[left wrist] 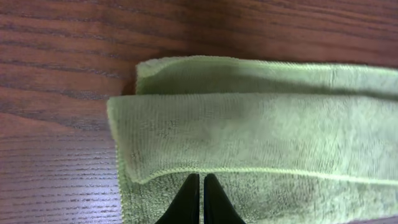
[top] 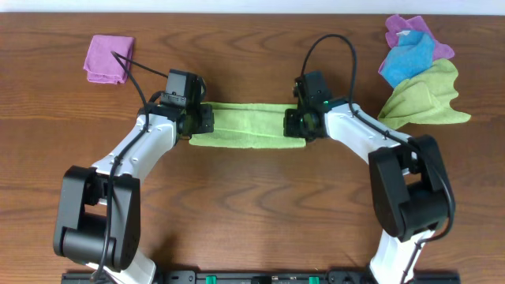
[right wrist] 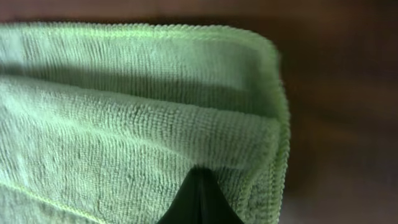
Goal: Fold the cloth
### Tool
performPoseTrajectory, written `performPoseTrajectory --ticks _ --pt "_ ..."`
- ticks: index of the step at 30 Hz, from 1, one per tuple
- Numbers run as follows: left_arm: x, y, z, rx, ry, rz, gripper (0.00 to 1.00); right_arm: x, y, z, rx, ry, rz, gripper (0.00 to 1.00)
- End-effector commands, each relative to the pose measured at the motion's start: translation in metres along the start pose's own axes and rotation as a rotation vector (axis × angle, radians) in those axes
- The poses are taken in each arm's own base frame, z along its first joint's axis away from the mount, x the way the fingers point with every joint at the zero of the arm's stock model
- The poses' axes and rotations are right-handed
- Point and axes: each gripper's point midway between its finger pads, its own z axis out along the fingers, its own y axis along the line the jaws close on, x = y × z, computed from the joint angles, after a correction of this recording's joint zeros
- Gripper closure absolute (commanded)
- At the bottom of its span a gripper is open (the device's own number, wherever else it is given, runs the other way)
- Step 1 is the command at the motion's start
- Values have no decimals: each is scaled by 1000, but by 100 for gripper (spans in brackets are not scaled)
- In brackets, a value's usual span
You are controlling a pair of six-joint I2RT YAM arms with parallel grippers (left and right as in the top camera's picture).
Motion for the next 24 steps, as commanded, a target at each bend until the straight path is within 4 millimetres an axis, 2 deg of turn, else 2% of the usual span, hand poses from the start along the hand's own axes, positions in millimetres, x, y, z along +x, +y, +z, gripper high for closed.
performPoseTrajectory --ticks 1,5,8,11,15,17,21,22,23,24 --pt "-2 4 2 -20 0 -6 94 26 -4 7 39 79 -19 99" --pt "-3 4 3 -22 -5 -5 94 23 -4 7 43 68 -6 98" --pt "-11 2 5 -12 -40 1 94 22 -4 6 42 66 7 99" --pt "-16 2 17 -6 -60 3 94 24 1 6 17 76 9 98" --pt "-9 7 35 -14 -31 -1 94 22 4 3 -1 71 12 99" --pt "1 11 43 -25 9 -6 94 19 6 -4 -8 54 10 99" --pt "19 21 53 -66 76 -15 94 2 12 -36 -40 -27 -2 98" --pt "24 23 55 -74 95 -18 94 -2 13 -47 -46 -49 -12 96" --pt "31 25 56 -80 120 -23 94 -7 12 -60 -50 -75 -18 76" --pt "40 28 56 -93 156 -36 94 -13 7 -77 -43 -111 -11 51"
